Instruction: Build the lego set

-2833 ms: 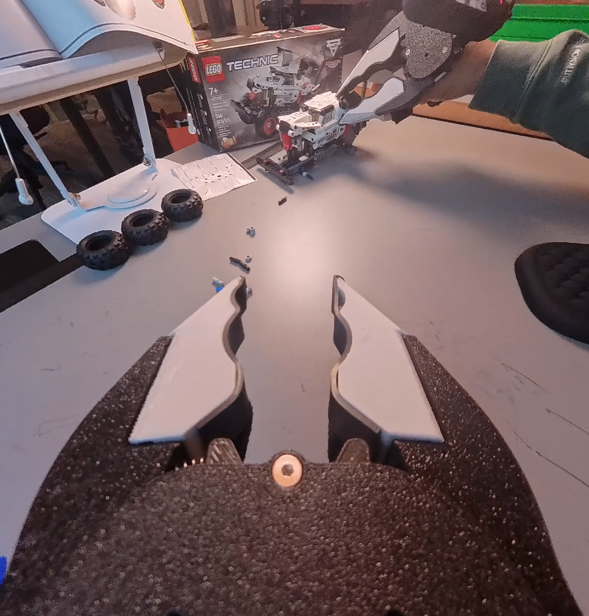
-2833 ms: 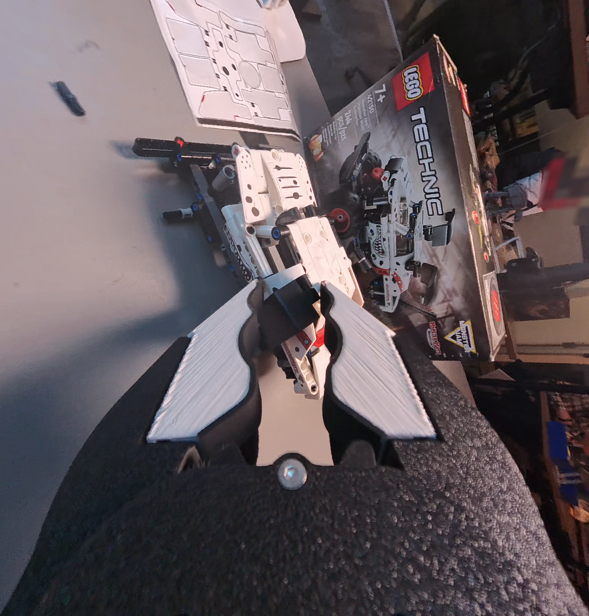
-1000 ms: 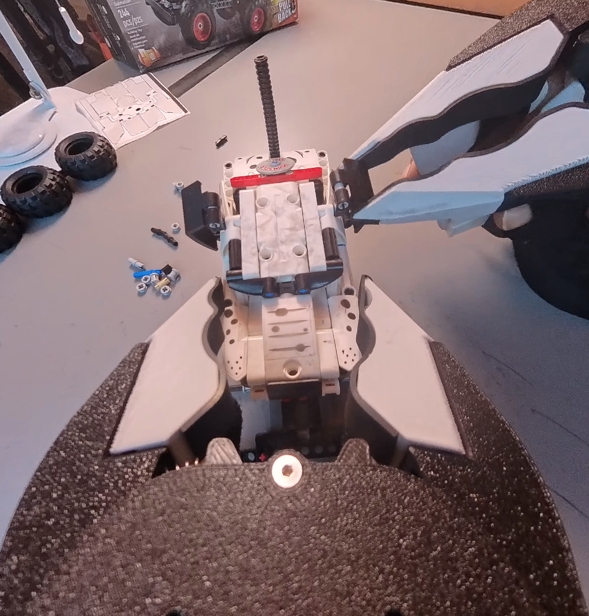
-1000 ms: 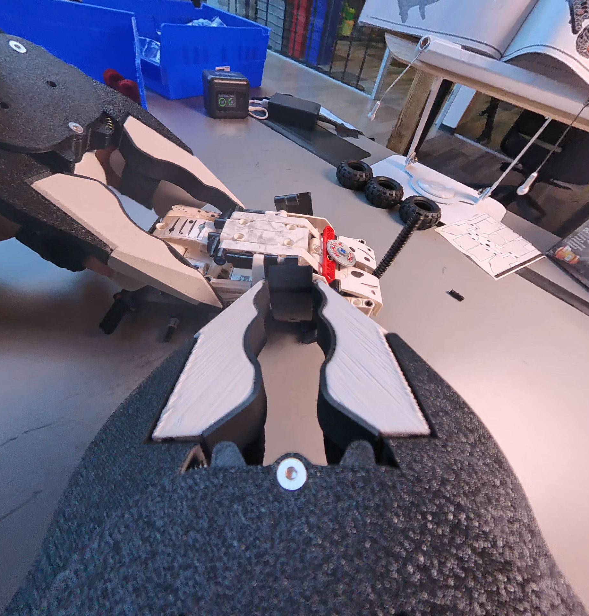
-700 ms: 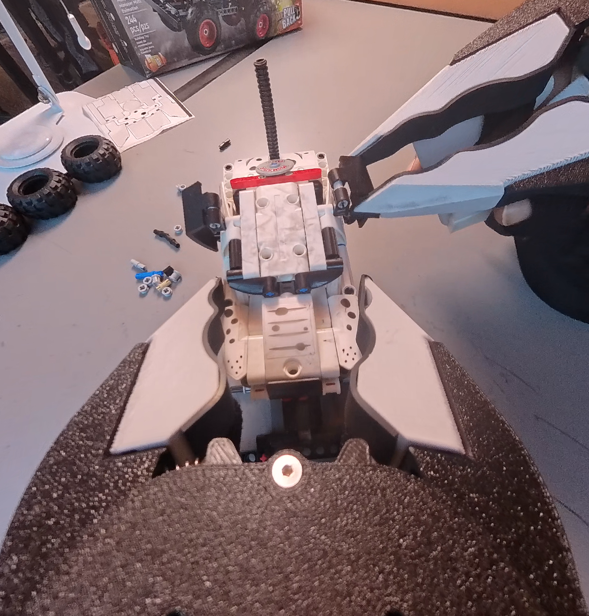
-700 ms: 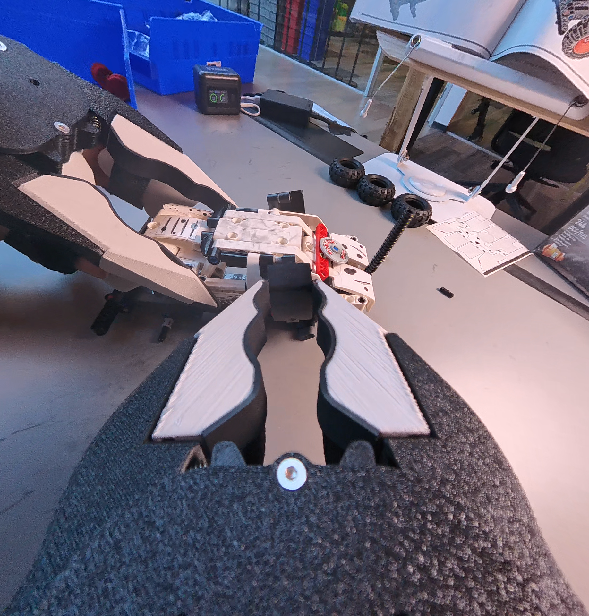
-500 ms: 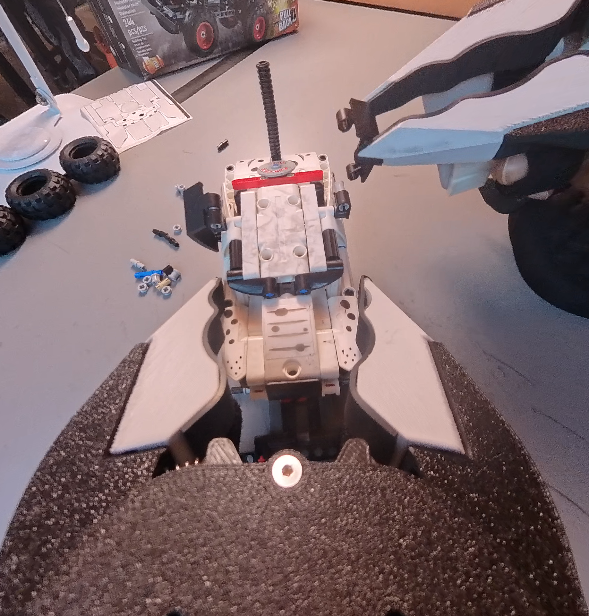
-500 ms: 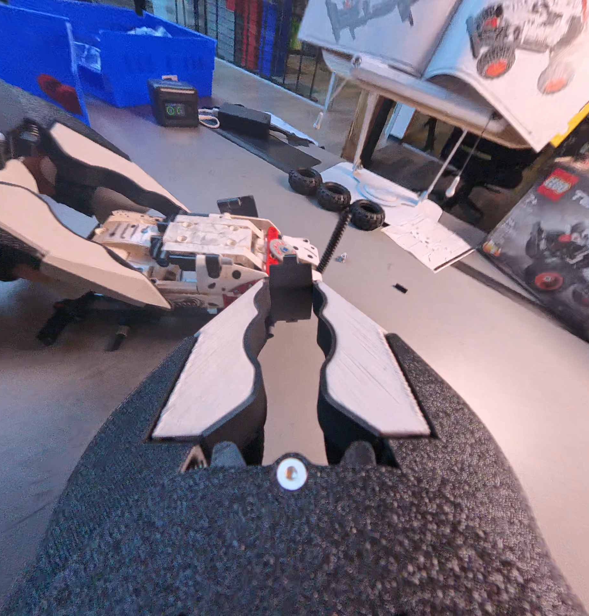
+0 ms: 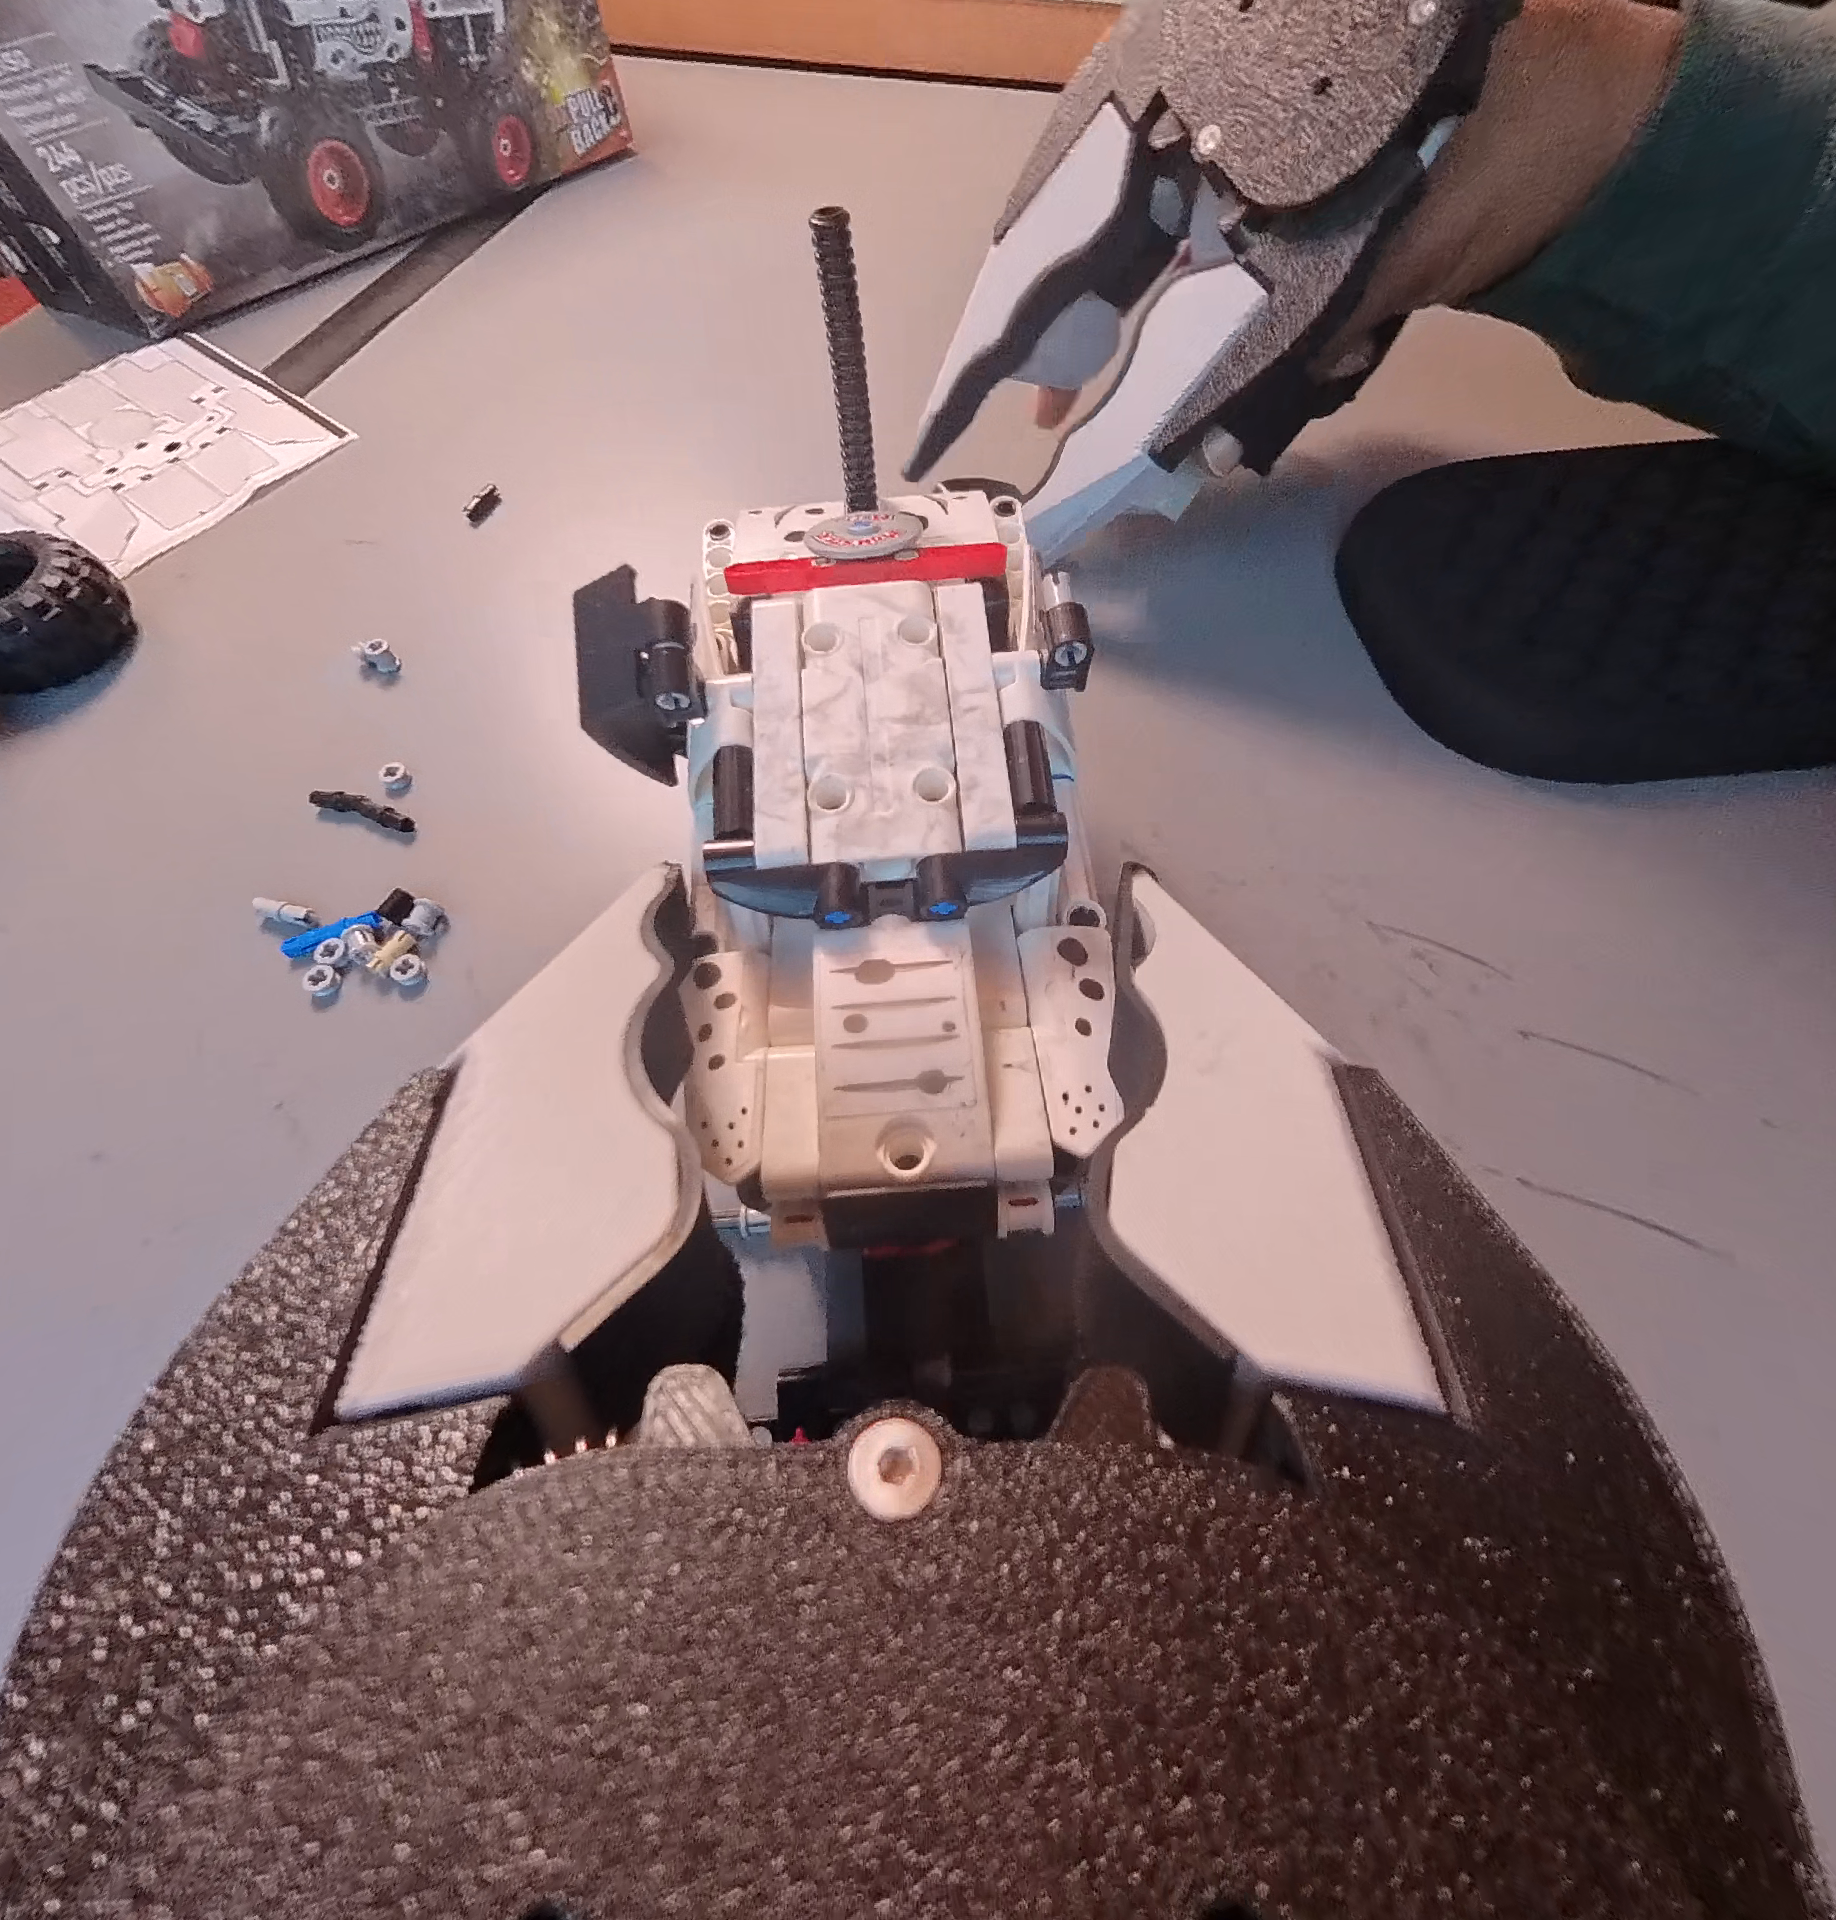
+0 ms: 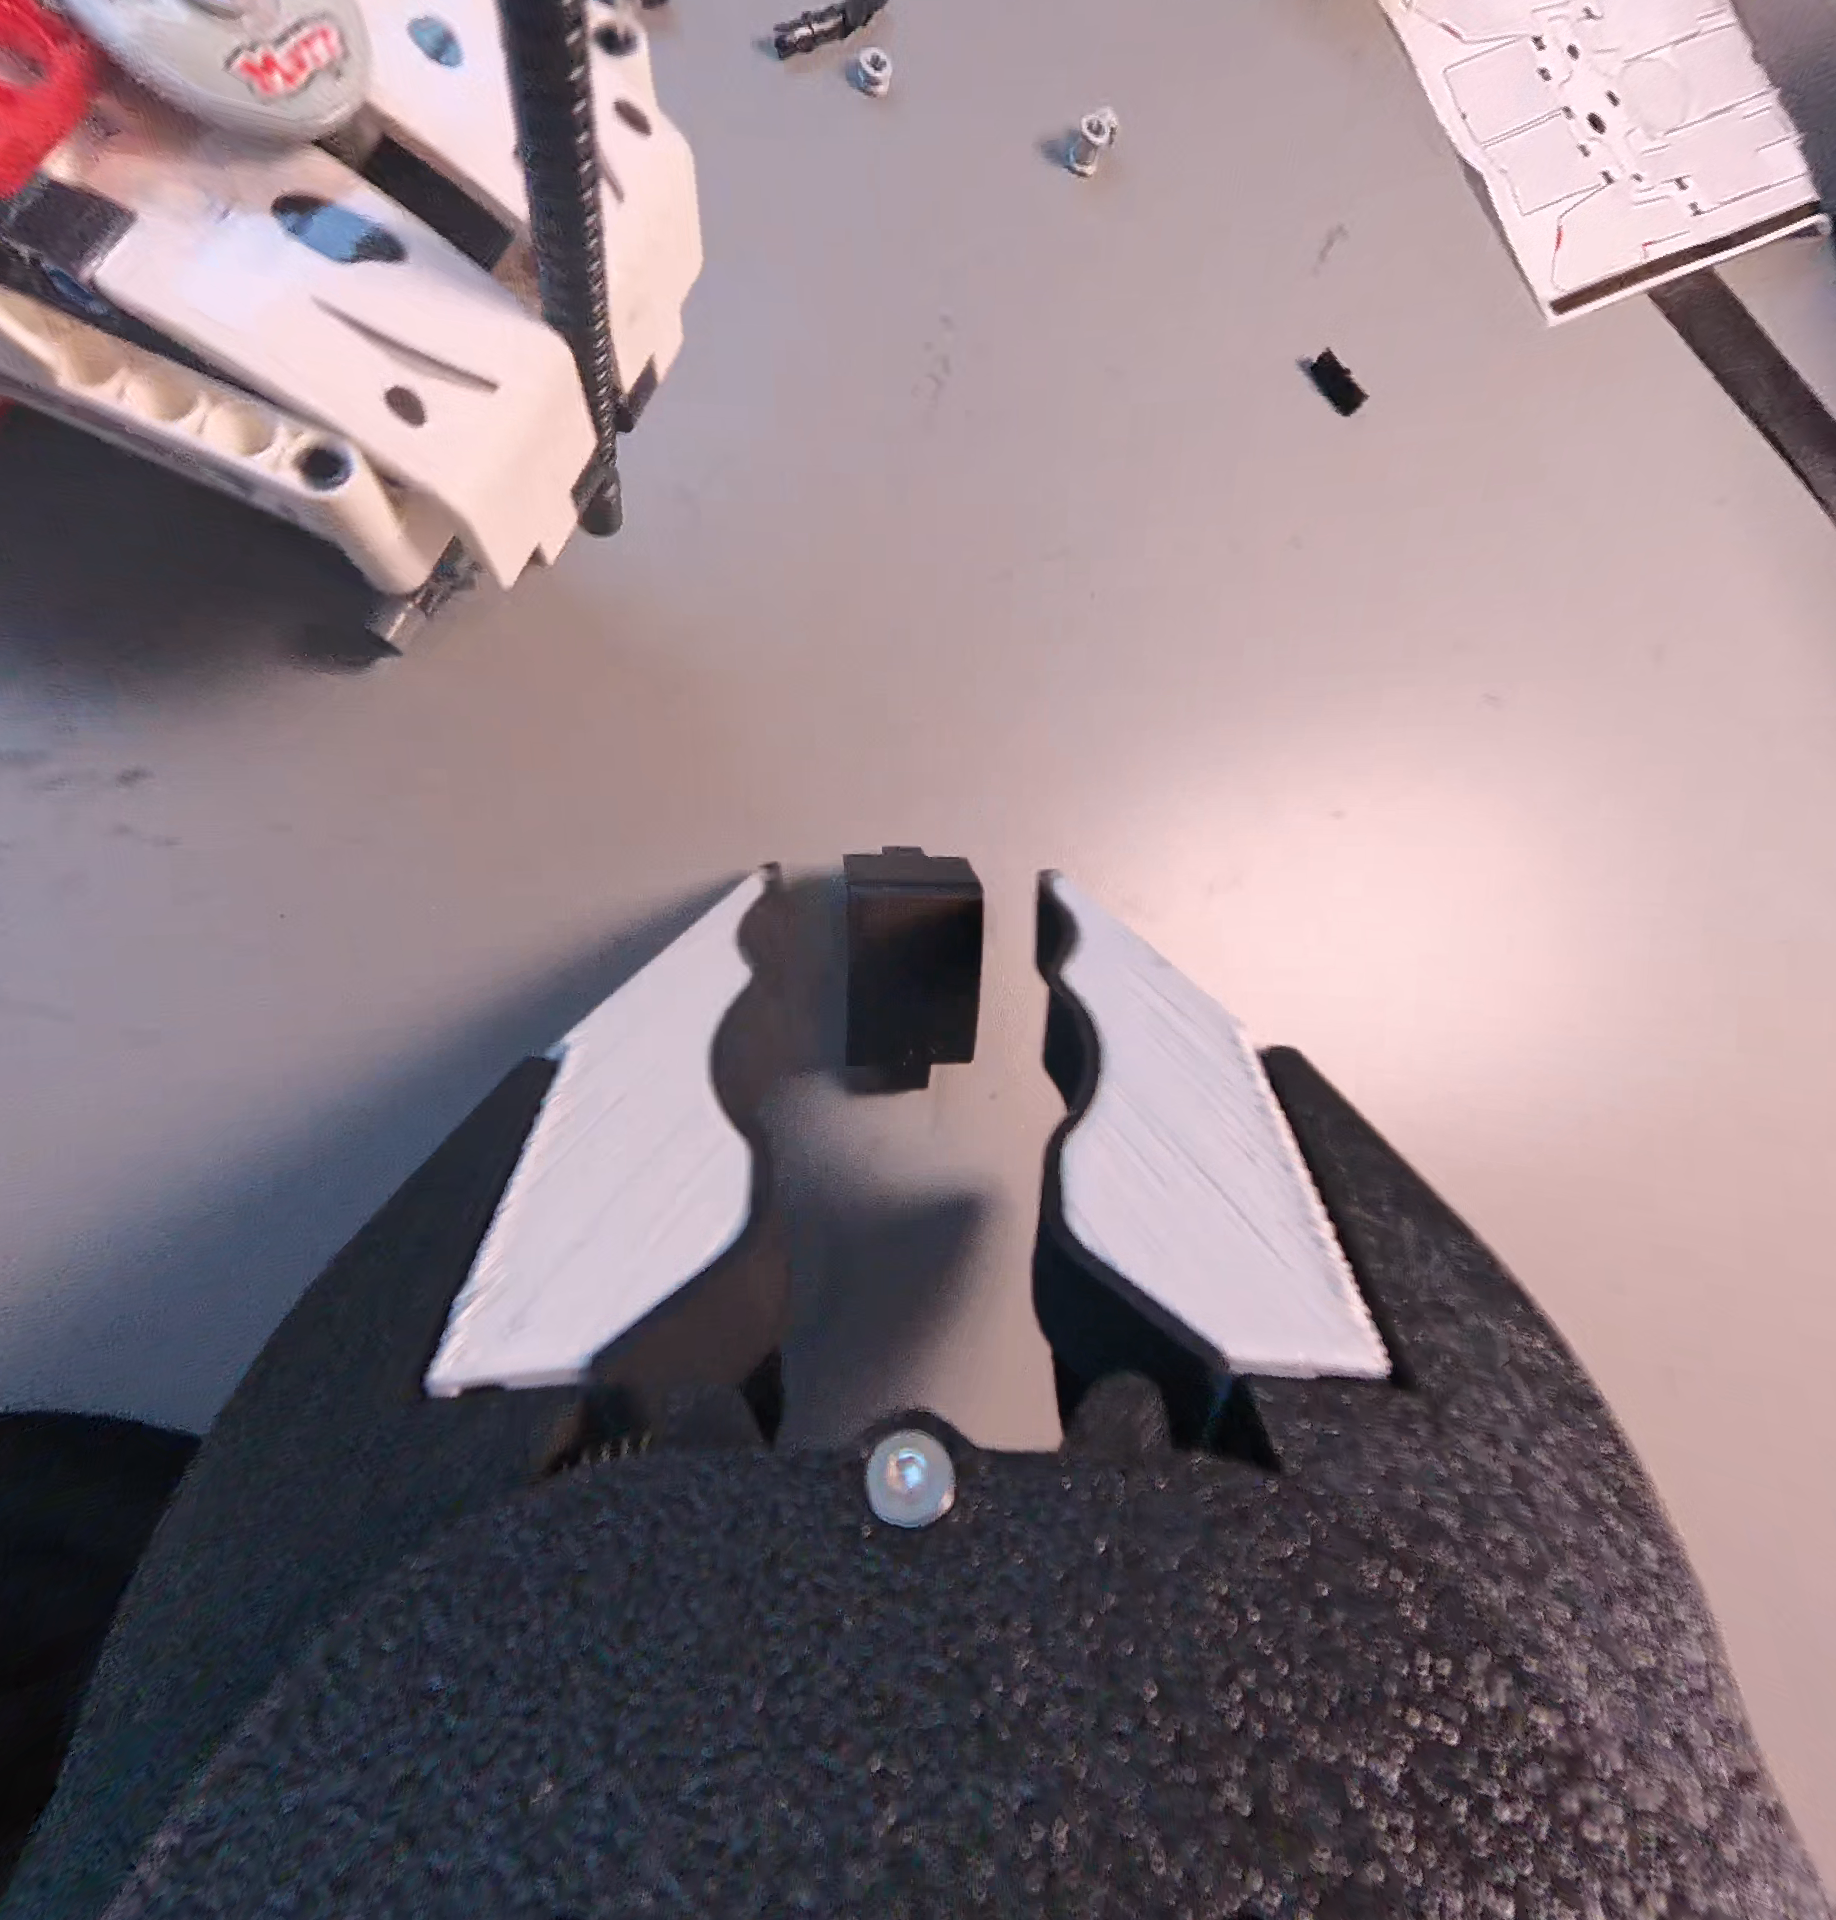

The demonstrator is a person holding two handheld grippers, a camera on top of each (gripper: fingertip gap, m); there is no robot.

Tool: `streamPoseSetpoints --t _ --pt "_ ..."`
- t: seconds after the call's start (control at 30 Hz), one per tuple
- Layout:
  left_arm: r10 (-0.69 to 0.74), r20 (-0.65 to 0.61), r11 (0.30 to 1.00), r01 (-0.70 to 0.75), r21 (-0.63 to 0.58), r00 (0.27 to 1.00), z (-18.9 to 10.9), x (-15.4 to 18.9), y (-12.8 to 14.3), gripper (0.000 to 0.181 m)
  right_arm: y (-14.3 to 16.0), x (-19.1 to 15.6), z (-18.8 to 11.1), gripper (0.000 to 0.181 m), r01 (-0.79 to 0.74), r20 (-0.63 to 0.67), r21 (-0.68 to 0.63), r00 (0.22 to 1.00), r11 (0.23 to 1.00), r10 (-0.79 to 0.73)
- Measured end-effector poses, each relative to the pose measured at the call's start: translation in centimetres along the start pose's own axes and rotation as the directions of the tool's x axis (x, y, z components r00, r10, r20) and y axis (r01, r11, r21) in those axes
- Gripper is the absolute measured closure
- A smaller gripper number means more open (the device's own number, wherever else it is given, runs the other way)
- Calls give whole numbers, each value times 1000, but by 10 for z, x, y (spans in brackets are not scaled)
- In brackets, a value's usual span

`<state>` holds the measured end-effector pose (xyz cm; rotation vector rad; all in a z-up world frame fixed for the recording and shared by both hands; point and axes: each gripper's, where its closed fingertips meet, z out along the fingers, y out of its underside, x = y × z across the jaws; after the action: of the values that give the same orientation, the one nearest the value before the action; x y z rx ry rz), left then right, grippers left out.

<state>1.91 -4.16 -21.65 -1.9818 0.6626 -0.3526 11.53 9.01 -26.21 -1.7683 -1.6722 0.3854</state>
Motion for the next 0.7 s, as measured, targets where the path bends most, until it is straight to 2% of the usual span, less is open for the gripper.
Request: streamPoseSetpoints --t 0.03,0.1,0.17,0.23,0.33,0.43,0.5,0.63,0.7 --pt "7 -18 1000 -7 3 1000 -2 2 1 102 -5 2 -2 125 -17 31 20 999 1000 16" --pt "30 -67 1000 -29 9 997 -7 8 3 102 -32 7 -19 120 -49 126 143 991 989 31" --pt "59 -149 998 -57 18 987 -14 18 6 102 -70 1 -45 127 -45 277 306 960 951 -44" --pt "84 -253 996 -78 34 964 -22 31 9 103 -100 -12 -67 139 -7 414 416 892 909 -183" --pt "71 -353 997 -63 34 933 -34 43 11 106 -122 -34 -66 156 75 545 436 771 897 -329" --pt "35 -323 999 -35 7 946 -42 37 9 98 -127 -72 -50 159 159 668 412 616 897 -417" --pt "27 -280 999 -31 -10 960 -43 38 4 91 -125 -94 -38 158 214 705 409 543 887 -457" --pt "69 -217 994 -86 -71 974 -28 46 4 90 -123 -122 -28 160 262 734 439 448 860 -511" --pt "67 -204 989 -92 -115 977 -18 46 11 98 -125 -129 -29 165 268 725 466 431 843 -538"
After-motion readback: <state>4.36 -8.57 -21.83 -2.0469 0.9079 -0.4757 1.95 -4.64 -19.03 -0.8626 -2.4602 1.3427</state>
